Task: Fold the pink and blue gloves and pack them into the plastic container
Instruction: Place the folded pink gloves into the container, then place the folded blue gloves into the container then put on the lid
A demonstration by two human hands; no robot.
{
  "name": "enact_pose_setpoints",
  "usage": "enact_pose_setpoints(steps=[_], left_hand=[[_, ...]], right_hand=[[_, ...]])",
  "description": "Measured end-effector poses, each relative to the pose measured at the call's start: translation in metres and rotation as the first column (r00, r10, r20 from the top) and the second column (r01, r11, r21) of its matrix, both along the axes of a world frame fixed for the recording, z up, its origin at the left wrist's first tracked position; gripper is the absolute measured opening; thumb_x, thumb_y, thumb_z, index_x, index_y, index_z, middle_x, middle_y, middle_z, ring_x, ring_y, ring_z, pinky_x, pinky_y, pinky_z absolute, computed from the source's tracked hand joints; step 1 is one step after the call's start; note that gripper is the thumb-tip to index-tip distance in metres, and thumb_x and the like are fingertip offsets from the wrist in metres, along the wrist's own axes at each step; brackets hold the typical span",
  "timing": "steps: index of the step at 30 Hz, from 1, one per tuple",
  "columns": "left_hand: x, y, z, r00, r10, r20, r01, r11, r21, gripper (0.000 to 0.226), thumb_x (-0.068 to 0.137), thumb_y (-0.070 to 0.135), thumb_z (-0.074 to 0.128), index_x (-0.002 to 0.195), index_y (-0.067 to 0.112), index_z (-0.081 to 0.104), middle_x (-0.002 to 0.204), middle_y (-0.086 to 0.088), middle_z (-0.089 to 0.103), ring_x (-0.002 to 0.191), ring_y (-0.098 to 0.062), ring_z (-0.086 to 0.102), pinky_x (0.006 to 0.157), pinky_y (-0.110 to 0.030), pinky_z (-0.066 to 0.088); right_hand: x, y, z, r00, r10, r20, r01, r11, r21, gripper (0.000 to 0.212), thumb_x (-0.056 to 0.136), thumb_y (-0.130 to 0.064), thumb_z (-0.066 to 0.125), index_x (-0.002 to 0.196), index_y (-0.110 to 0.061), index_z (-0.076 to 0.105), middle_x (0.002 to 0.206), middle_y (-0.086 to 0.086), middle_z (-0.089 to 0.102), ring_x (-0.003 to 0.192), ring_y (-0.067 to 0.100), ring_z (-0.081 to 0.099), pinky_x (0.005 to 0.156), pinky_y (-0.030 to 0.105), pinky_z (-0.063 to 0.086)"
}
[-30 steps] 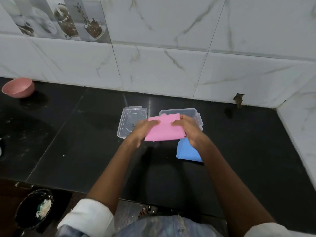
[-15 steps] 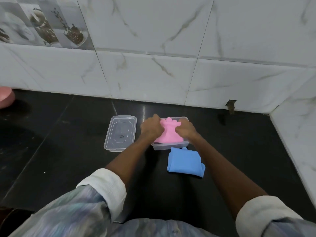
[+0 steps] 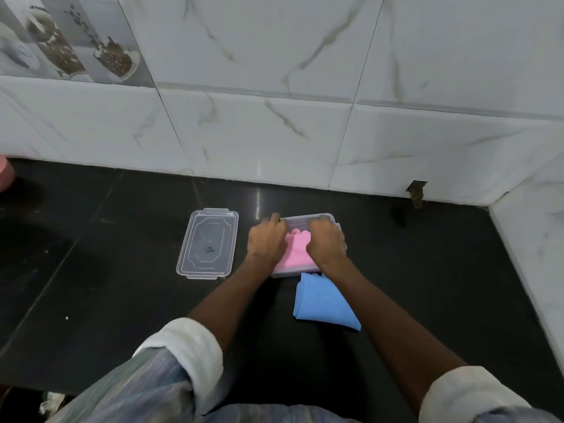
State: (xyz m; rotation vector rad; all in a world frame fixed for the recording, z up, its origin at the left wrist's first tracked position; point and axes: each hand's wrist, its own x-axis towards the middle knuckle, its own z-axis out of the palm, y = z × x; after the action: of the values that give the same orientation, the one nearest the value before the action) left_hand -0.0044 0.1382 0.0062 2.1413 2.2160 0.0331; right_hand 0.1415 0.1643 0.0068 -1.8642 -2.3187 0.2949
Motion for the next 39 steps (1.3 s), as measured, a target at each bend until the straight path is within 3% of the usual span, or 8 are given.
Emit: enact_pose_setpoints(steps=[5,8,11,15,19,23,32,39], left_hand=[[0.007,-0.061,0.004,0.9,-0.029,0.435,-0.127,0.937,0.327,0.02,0.095,0.049,0.063,0.087,0.03,0.06,0.086,0.013,0.065,0.071,-0.011,0.061,0.059,-0.026,0.051],[0.02,-0.109,-0.017,0.872,0.034,0.488,-0.123,0.981,0.152,0.03,0.095,0.054,0.056,0.081,0.029,0.062,0.073,0.015,0.062,0.064,-0.006,0.058,0.059,-0.023,0.043],[0.027,-0.131,-0.04,0.856,0.133,0.499,-0.101,0.991,-0.092,0.021,0.098,0.047,0.058,0.104,0.03,0.069,0.106,0.012,0.068,0.096,-0.014,0.069,0.08,-0.032,0.056],[0.046,-0.128,-0.042,0.819,0.184,0.543,-0.12,0.981,-0.152,0.033,0.103,0.038,0.053,0.13,0.022,0.063,0.128,0.003,0.068,0.115,-0.021,0.066,0.096,-0.038,0.054],[0.055,-0.119,-0.032,0.643,0.369,0.671,-0.148,0.919,-0.364,0.042,0.107,0.047,0.044,0.127,0.019,0.067,0.126,-0.001,0.071,0.115,-0.022,0.067,0.101,-0.04,0.053],[0.049,-0.12,-0.035,0.625,0.476,0.619,-0.113,0.839,-0.532,0.053,0.099,0.052,0.06,0.134,0.012,0.064,0.131,-0.004,0.07,0.119,-0.023,0.068,0.103,-0.037,0.054],[0.023,-0.134,-0.031,0.202,0.728,0.655,0.104,0.649,-0.754,0.069,0.072,0.059,0.089,0.124,0.017,0.073,0.116,-0.007,0.08,0.109,-0.025,0.077,0.098,-0.04,0.061],[0.015,-0.143,-0.015,-0.109,0.588,0.802,0.178,0.805,-0.566,0.051,0.082,0.042,0.086,0.125,0.018,0.076,0.121,-0.008,0.079,0.115,-0.028,0.076,0.102,-0.044,0.06]], right_hand=[[0.04,-0.035,0.016,0.879,-0.104,-0.465,0.254,0.928,0.274,0.01,0.091,-0.017,0.07,0.092,-0.02,0.06,0.095,-0.002,0.059,0.088,0.016,0.055,0.069,0.029,0.049],[0.074,-0.062,0.005,0.76,-0.345,-0.552,0.455,0.888,0.071,0.025,0.093,-0.02,0.069,0.079,-0.024,0.049,0.078,-0.005,0.053,0.07,0.013,0.052,0.062,0.029,0.045],[0.097,-0.089,-0.021,0.773,-0.498,-0.393,0.471,0.865,-0.171,0.022,0.093,-0.033,0.071,0.089,-0.017,0.057,0.093,0.003,0.062,0.089,0.025,0.062,0.074,0.037,0.048],[0.101,-0.108,-0.039,0.765,-0.569,-0.303,0.422,0.797,-0.432,0.063,0.086,-0.053,0.076,0.129,-0.011,0.058,0.128,0.01,0.058,0.122,0.031,0.056,0.102,0.043,0.049],[0.102,-0.107,-0.04,0.65,-0.64,-0.41,0.267,0.698,-0.665,0.062,0.074,-0.045,0.09,0.119,-0.014,0.062,0.114,0.002,0.067,0.099,0.017,0.067,0.077,0.032,0.054],[0.1,-0.108,-0.037,0.721,-0.589,-0.365,0.094,0.606,-0.79,0.048,0.071,-0.035,0.093,0.095,0.002,0.074,0.099,0.018,0.078,0.075,0.018,0.073,0.064,0.032,0.057],[0.092,-0.124,-0.02,0.745,-0.439,-0.502,-0.157,0.617,-0.772,0.041,0.077,-0.034,0.089,0.11,-0.018,0.07,0.111,0.003,0.077,0.095,0.015,0.074,0.066,0.026,0.055],[0.09,-0.127,0.0,0.434,-0.516,-0.738,-0.26,0.713,-0.651,0.051,0.072,-0.025,0.09,0.118,-0.012,0.071,0.12,0.013,0.075,0.106,0.028,0.076,0.086,0.044,0.064]])
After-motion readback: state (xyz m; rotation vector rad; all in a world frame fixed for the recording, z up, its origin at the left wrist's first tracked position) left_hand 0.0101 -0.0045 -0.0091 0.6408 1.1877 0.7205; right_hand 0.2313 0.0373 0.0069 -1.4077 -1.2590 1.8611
